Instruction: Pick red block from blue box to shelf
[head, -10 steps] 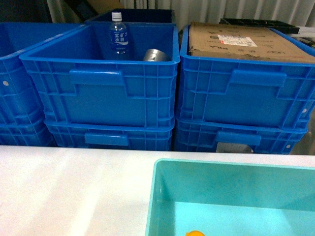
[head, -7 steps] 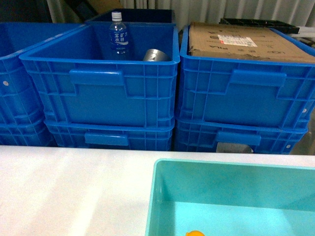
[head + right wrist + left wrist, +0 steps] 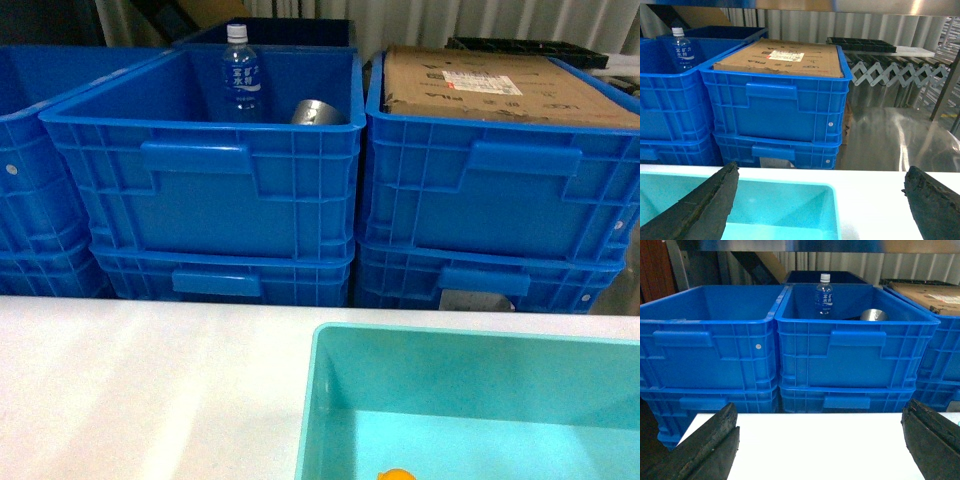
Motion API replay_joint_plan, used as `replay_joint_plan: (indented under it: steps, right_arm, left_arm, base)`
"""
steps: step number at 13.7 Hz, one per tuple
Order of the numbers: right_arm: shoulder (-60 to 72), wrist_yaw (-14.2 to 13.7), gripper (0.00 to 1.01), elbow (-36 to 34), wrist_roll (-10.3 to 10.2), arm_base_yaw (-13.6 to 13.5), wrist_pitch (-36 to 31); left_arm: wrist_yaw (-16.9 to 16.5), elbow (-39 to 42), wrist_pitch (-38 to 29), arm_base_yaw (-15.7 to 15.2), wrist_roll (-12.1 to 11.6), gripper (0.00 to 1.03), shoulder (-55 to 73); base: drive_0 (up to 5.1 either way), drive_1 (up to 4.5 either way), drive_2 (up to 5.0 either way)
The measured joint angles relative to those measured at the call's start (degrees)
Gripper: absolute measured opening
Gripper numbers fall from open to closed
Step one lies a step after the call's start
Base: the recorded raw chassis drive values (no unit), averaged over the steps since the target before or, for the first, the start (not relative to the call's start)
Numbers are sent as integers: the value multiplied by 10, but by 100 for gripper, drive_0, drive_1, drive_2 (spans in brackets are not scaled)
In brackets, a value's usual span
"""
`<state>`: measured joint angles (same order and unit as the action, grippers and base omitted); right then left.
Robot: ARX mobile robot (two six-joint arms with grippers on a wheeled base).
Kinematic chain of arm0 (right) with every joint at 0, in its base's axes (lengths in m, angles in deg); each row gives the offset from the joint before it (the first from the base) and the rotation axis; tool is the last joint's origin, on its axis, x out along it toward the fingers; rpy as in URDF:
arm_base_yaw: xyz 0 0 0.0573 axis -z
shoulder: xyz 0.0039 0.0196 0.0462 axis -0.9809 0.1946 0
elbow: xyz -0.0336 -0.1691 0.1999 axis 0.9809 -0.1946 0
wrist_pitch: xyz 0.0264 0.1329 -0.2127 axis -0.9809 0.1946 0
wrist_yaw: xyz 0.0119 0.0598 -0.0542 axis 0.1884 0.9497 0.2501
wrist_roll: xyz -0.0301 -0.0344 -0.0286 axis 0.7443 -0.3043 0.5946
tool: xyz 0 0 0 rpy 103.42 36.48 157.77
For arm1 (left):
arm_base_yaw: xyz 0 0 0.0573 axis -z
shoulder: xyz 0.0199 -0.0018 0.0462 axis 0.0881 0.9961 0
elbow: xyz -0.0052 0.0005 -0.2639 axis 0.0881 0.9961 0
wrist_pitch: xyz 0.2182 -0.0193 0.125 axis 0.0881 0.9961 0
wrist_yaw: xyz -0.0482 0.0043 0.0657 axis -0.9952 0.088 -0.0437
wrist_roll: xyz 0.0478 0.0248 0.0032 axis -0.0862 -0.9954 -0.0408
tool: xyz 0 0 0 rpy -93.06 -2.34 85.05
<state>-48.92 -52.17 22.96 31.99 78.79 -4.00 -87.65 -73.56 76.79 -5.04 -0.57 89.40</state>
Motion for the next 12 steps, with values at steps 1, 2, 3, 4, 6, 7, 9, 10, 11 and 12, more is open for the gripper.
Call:
replay_joint_plan:
  steps: [1, 2, 3, 4, 6, 7, 9, 10, 11, 12]
  right_arm:
    - [0, 0, 98, 0, 0, 0, 0]
    - [0, 0, 98, 0, 0, 0, 0]
    - [0, 0, 98, 0, 0, 0, 0]
    - [0, 0, 98, 0, 0, 0, 0]
    - [0, 0, 98, 0, 0, 0, 0]
    - [0, 0, 98, 0, 0, 0, 0]
    - [0, 0, 98, 0, 0, 0, 0]
    - [0, 0, 98, 0, 0, 0, 0]
    - [0, 0, 98, 0, 0, 0, 0]
    - [0, 0, 98, 0, 0, 0, 0]
  left_arm:
    - [0, 0, 0, 0, 0, 98, 0]
    - [0, 0, 0, 0, 0, 98, 0]
    - [0, 0, 0, 0, 0, 98, 0]
    - [0, 0, 0, 0, 0, 98, 0]
    - [0, 0, 0, 0, 0, 98, 0]
    - [0, 0, 0, 0, 0, 98, 0]
    - [0, 0, 0, 0, 0, 98, 0]
    - [0, 0, 0, 0, 0, 98, 0]
    - [0, 0, 0, 0, 0, 98, 0]
    - [0, 0, 0, 0, 0, 98, 0]
  base:
    - [0, 0, 0]
    - [0, 0, 0]
    - [0, 0, 0]
    - [0, 0, 0]
    - [0, 0, 0]
    - [0, 0, 0]
    - [0, 0, 0]
    - [0, 0, 0]
    - [0, 0, 0]
    - [0, 0, 0]
